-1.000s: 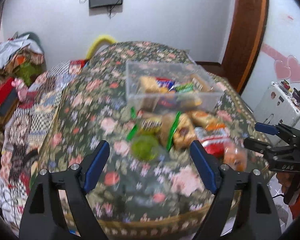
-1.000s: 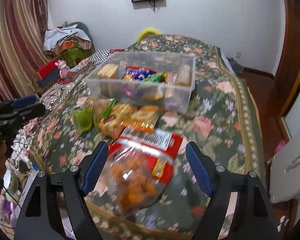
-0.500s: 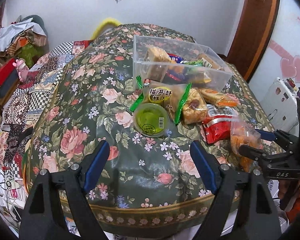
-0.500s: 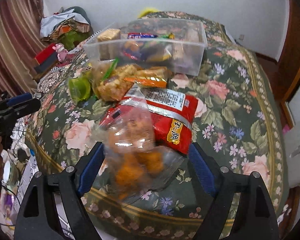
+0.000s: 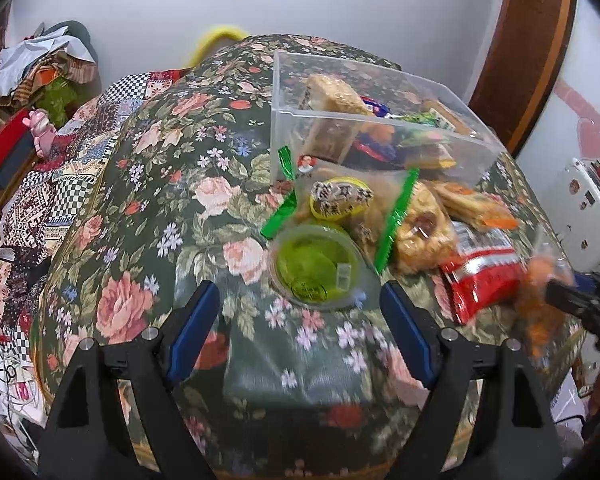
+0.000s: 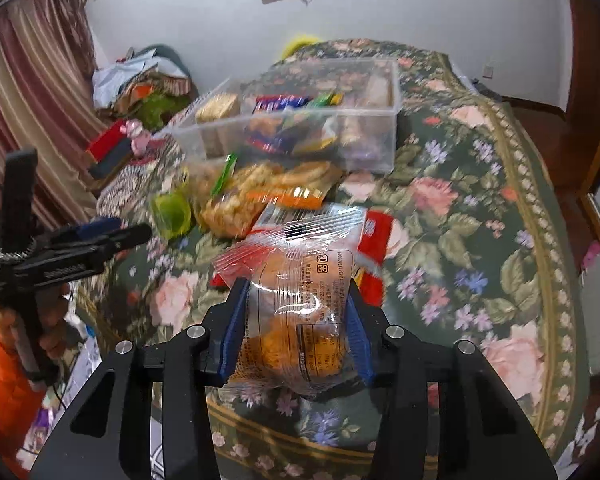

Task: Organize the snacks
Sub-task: 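Grasp the green jelly cup with the left tool while the right tool grasps the orange snack bag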

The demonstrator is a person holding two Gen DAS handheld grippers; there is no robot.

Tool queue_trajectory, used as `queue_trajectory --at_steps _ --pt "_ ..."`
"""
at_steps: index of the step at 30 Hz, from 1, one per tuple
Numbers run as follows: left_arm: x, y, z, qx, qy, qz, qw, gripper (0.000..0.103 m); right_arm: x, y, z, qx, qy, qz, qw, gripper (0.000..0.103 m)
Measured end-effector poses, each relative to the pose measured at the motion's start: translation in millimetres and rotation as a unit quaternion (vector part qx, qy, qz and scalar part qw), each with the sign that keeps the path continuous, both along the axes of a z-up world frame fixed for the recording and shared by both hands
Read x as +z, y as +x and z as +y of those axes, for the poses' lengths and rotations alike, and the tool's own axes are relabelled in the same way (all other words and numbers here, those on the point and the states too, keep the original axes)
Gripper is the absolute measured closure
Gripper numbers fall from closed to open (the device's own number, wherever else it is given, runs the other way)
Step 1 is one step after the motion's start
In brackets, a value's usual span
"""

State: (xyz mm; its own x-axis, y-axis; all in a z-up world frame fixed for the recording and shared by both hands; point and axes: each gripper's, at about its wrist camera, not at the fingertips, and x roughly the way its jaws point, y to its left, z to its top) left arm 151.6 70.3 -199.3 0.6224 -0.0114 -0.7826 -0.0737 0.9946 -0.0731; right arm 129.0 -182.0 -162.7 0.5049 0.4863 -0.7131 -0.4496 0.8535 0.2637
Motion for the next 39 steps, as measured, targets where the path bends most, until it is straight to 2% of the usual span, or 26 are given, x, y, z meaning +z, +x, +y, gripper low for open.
queue_trajectory --at_steps 8,10,11,18,29,39 --pt "-8.5 22.2 -1.6 0.0 -0.017 -0.001 0.9999 0.021 23.7 15.7 -6.7 -0.024 0.007 -0.033 0.999 0.061" --pt "-10.7 25.4 -3.9 -0.003 -0.016 0.0 0.9999 0.031 25.4 21.2 -8.5 -0.026 0.009 -0.035 0.999 0.061" --pt "-12.7 27.3 -5.0 -0.006 -0.016 0.004 0.9999 0.045 26.1 22.9 -8.8 -0.028 0.009 -0.037 0.999 0.061" --pt "-8.9 20.4 -4.0 -0.01 -0.016 -0.002 0.9998 0.045 30.2 33.3 -8.3 -0.028 0.013 -0.044 0.999 0.061" --pt "45.7 8.1 1.1 -0.004 -0.011 -0.062 0.998 0.046 55.3 54.1 -2.1 -0.027 0.028 -0.082 0.996 0.061" --pt "102.9 42.6 -9.3 -0.009 -0.002 -0.127 0.9919 0.046 85.0 82.5 16.8 -0.018 0.034 -0.126 0.991 0.061"
